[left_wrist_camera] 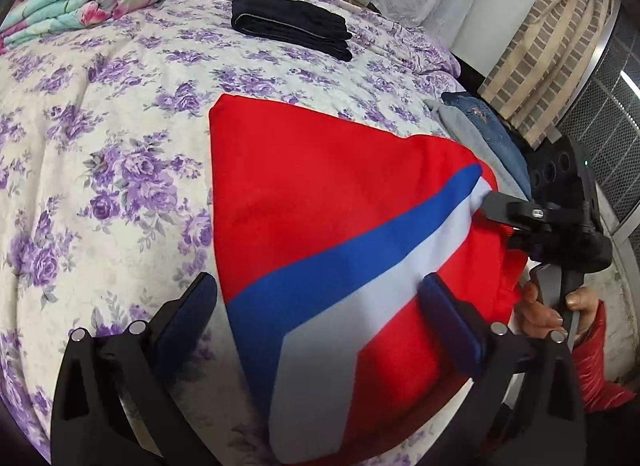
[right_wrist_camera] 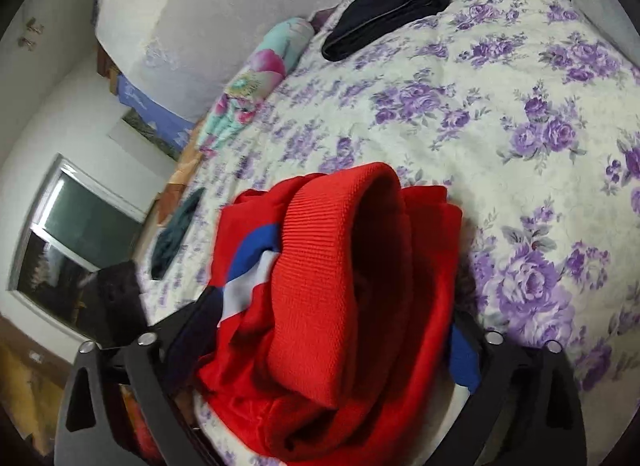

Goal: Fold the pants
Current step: 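Grasp the red pants bundle with the right gripper, then grasp the striped jacket with the left gripper while the right gripper holds the red pants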

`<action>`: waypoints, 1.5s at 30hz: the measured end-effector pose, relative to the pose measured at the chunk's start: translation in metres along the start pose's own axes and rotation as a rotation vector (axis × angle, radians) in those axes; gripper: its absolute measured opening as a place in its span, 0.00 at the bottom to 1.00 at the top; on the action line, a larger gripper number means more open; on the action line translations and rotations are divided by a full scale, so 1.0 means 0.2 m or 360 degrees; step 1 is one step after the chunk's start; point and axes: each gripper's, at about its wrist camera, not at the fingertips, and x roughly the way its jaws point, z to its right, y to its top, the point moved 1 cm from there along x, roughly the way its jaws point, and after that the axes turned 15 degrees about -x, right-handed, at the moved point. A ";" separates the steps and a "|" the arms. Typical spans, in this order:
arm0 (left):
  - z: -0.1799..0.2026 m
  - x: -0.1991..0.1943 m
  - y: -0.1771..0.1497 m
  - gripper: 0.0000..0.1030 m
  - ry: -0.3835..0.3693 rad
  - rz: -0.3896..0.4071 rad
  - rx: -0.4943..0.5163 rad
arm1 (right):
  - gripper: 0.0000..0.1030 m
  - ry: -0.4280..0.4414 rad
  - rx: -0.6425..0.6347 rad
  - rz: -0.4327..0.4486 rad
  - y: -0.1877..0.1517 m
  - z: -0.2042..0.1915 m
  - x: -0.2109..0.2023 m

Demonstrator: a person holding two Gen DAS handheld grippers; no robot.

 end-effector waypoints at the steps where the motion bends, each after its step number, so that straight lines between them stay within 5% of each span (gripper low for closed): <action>1: 0.00 -0.01 -0.01 0.94 0.0004 0.0019 0.0000 | 0.71 -0.0082 -0.0027 0.0004 0.00 -0.01 0.00; 4: 0.01 -0.04 -0.04 0.74 -0.0042 0.0069 0.0015 | 0.61 -0.0169 -0.0145 0.0080 -0.05 -0.03 -0.01; 8: 0.01 -0.07 -0.06 0.62 -0.0028 0.0168 -0.0021 | 0.56 -0.0269 -0.0262 0.0186 -0.09 -0.09 -0.05; 18: -0.10 -0.01 0.05 0.67 -0.0191 0.0079 -0.0307 | 0.54 -0.0177 -0.0205 0.0215 -0.08 -0.05 -0.06; 28: 0.02 -0.02 0.00 0.53 -0.0038 0.0182 -0.0077 | 0.53 -0.0153 -0.0236 0.0263 -0.09 -0.06 -0.08; 37: 0.06 -0.03 -0.06 0.64 0.0141 0.0309 -0.0036 | 0.53 -0.0195 -0.0255 0.0263 -0.09 -0.07 -0.08; 45: 0.20 -0.06 -0.12 0.35 0.0284 0.0470 0.0195 | 0.53 -0.0289 -0.0290 0.0260 -0.09 -0.10 -0.07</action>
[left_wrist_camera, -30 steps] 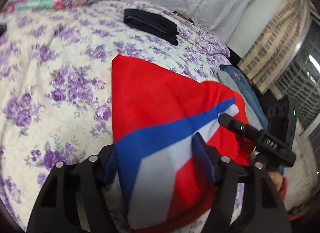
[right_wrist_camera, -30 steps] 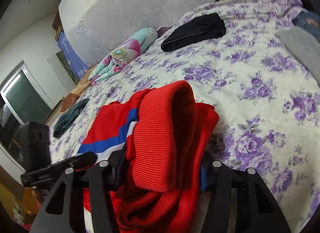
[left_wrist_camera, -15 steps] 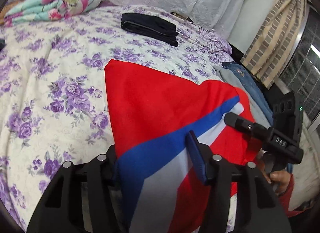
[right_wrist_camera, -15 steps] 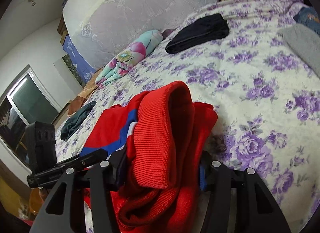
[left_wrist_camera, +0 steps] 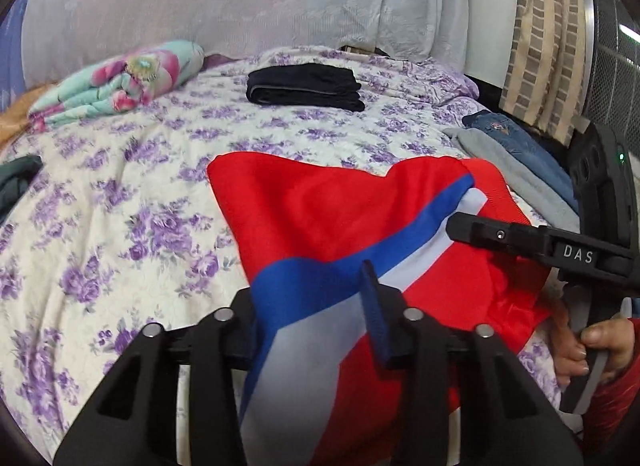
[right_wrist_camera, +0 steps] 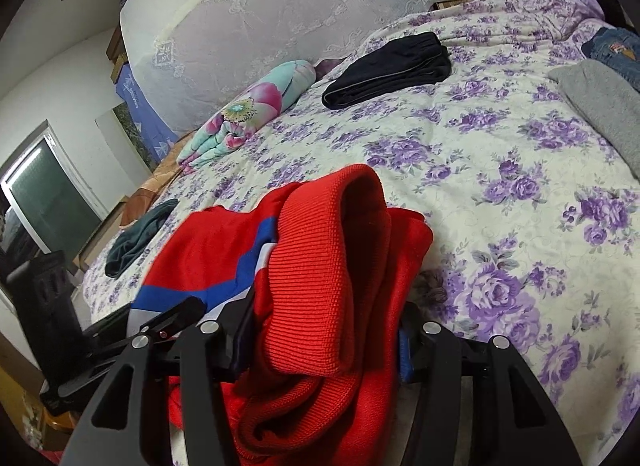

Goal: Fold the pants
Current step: 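Grasp the striped jacket with the left gripper while the right gripper holds the red pants, then carry both bundles onto the folded black garment with both grippers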

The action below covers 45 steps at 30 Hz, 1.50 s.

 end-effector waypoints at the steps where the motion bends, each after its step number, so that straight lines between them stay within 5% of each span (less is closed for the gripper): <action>1: -0.01 0.00 0.01 0.33 -0.0009 -0.0007 -0.0025 | 0.53 -0.0001 0.0001 -0.0004 0.00 0.00 0.00; 11: 0.00 -0.04 0.19 0.20 -0.0163 -0.0107 -0.0051 | 0.38 0.0022 -0.0079 0.0071 0.05 -0.05 -0.10; 18: 0.12 0.04 0.57 0.19 -0.0146 0.0016 0.0106 | 0.36 -0.0003 -0.0159 0.0157 0.47 0.04 -0.09; 28: 0.27 0.66 1.45 0.19 -0.0063 0.0163 0.0137 | 0.36 -0.0203 -0.0190 0.0285 1.31 0.47 0.33; 36: 0.17 1.26 1.86 0.20 0.0006 0.0239 -0.0011 | 0.36 -0.0288 -0.0193 0.0385 1.71 0.84 0.89; 39: 0.05 1.60 1.86 0.29 0.0125 0.0135 -0.0087 | 0.44 -0.0377 -0.0233 0.0276 1.70 0.95 1.15; 41: -0.03 1.79 1.80 0.47 0.0221 0.0025 -0.0138 | 0.56 -0.0510 -0.0175 0.0135 1.60 1.10 1.35; 43: -0.12 1.84 1.73 0.65 0.0207 0.0142 -0.0213 | 0.57 -0.0458 -0.0156 0.0122 1.57 1.15 1.37; 45: -0.14 1.80 1.75 0.68 0.0199 0.0128 -0.0259 | 0.65 -0.0475 -0.0183 0.0155 1.63 1.11 1.28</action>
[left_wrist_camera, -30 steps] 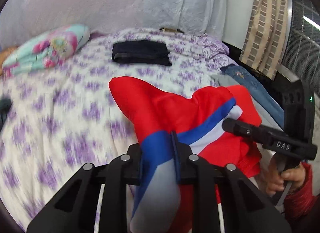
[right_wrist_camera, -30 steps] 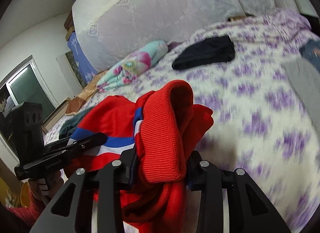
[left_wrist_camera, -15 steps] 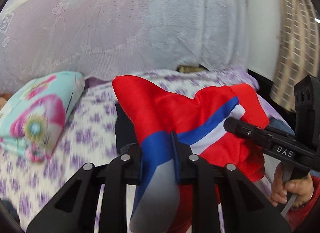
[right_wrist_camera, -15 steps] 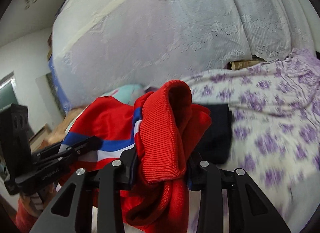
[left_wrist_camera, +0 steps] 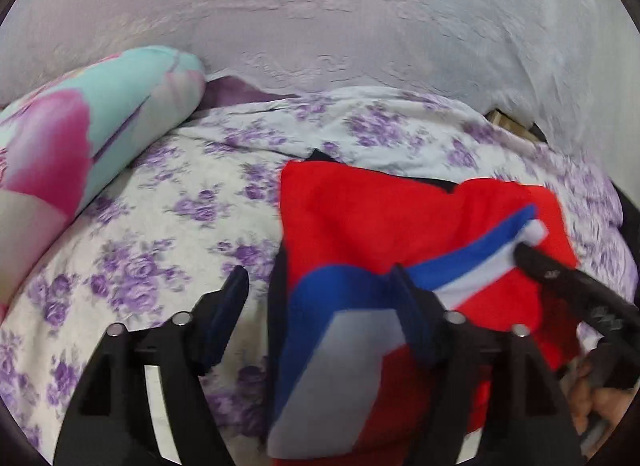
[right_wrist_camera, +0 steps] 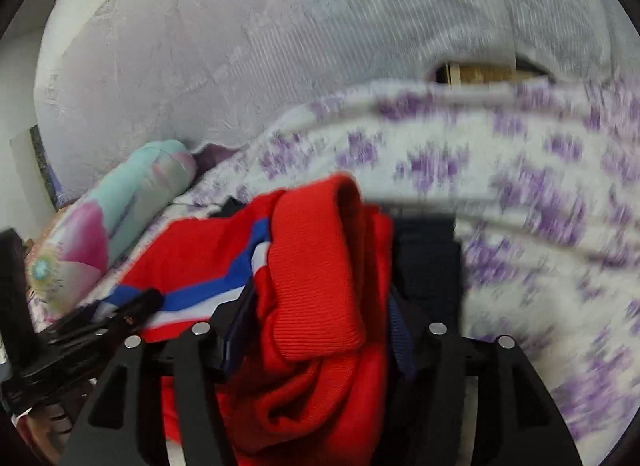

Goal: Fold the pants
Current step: 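Carry both bundles onto the folded black garment with both grippers, then open both grippers to release the stacked clothes and withdraw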

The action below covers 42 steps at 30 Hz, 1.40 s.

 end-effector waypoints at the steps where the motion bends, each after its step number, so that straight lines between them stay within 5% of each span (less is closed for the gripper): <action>1: 0.00 -0.05 0.02 0.68 -0.0027 0.0028 0.0013 | 0.66 -0.0054 0.0010 0.0084 0.02 0.00 -0.07; 3: -0.01 -0.18 0.03 0.71 0.0037 0.0226 0.0008 | 0.71 -0.0227 0.0065 0.0323 0.04 -0.01 -0.26; 6: 0.01 -0.28 0.03 0.77 0.0028 0.0338 0.0015 | 0.73 -0.0295 0.0033 0.0507 0.06 -0.03 -0.41; 10: 0.06 -0.21 -0.01 0.79 0.0063 0.0252 0.0078 | 0.76 -0.0356 -0.0131 0.0193 -0.03 -0.11 -0.16; 13: 0.10 -0.12 -0.08 0.79 0.0101 0.0165 0.0188 | 0.68 -0.0321 -0.0310 -0.0032 -0.06 -0.22 0.02; 17: 0.12 -0.17 -0.11 0.86 0.0116 0.0264 0.0254 | 0.85 -0.0455 -0.0412 0.0438 -0.03 -0.33 -0.27; 19: 0.09 -0.20 -0.11 0.95 0.0122 0.0331 0.0209 | 0.94 -0.0451 -0.0380 0.0499 -0.04 -0.31 -0.30; 21: 0.07 -0.17 -0.09 0.95 0.0186 0.0295 0.0161 | 0.96 -0.0351 -0.0398 0.0203 -0.04 -0.29 -0.13; 23: 0.00 -0.07 -0.07 0.96 0.0174 0.0106 0.0076 | 0.95 -0.0299 -0.0306 -0.0107 -0.07 -0.21 0.05; 27: -0.05 -0.09 -0.05 0.96 0.0101 0.0116 -0.0043 | 0.96 -0.0390 -0.0115 0.0204 -0.07 -0.12 -0.15; 28: -0.04 -0.09 -0.06 0.96 0.0110 0.0128 -0.0022 | 0.96 -0.0400 -0.0108 0.0215 -0.07 -0.11 -0.15; 32: 0.04 -0.10 -0.10 0.96 0.0112 0.0157 0.0132 | 0.96 -0.0366 -0.0101 -0.0097 -0.09 -0.07 0.02; 38: 0.07 -0.24 -0.16 0.96 0.0155 0.0260 0.0212 | 0.96 -0.0471 -0.0069 0.0157 -0.12 -0.05 -0.15; 42: 0.03 -0.37 -0.25 0.96 0.0122 0.0208 0.0134 | 0.96 -0.0577 -0.0004 0.0296 -0.19 -0.07 -0.35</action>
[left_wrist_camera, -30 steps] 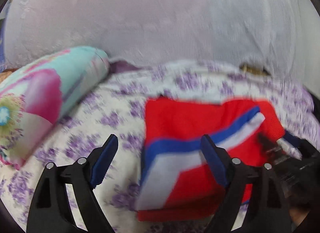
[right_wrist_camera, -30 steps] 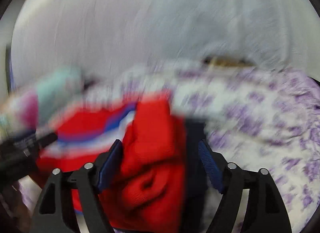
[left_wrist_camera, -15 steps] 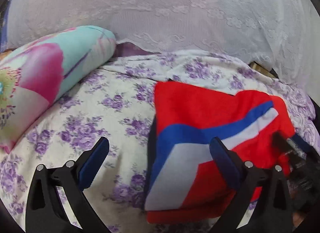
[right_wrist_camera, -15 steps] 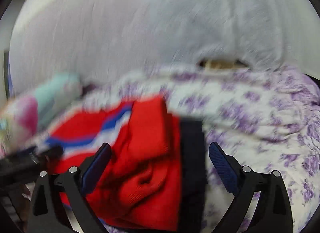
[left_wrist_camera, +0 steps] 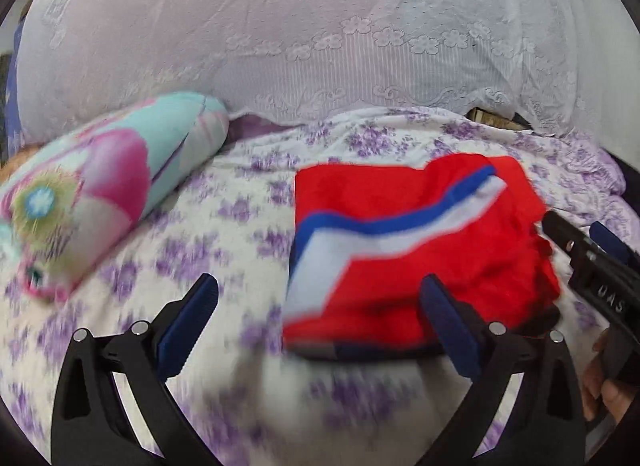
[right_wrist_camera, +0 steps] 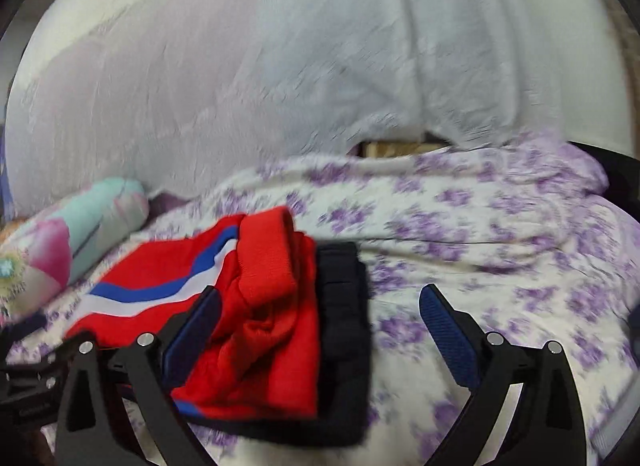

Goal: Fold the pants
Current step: 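Open both grippers to release the stacked clothes and withdraw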

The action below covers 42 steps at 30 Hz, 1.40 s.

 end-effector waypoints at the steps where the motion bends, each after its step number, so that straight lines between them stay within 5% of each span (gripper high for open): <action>1: -0.01 -0.03 -0.02 0.96 -0.0023 -0.0042 -0.0056 | 0.96 -0.0038 0.0030 0.0024 -0.01 0.02 -0.04; 4: -0.02 -0.13 -0.10 0.96 -0.0031 -0.0087 -0.0111 | 0.96 -0.0052 0.0096 0.0070 -0.05 0.06 -0.21; 14: 0.08 -0.46 -0.30 0.96 0.0157 0.0117 0.0172 | 0.96 0.0031 0.0290 -0.0050 -0.21 0.15 -0.49; 25: 0.02 -0.33 -0.26 0.96 0.0100 -0.0040 0.0071 | 0.96 0.0093 0.0010 -0.0112 -0.16 -0.04 -0.44; 42: 0.02 -0.33 -0.23 0.96 0.0094 0.0025 0.0086 | 0.96 0.0092 -0.0038 -0.0098 -0.15 -0.07 -0.45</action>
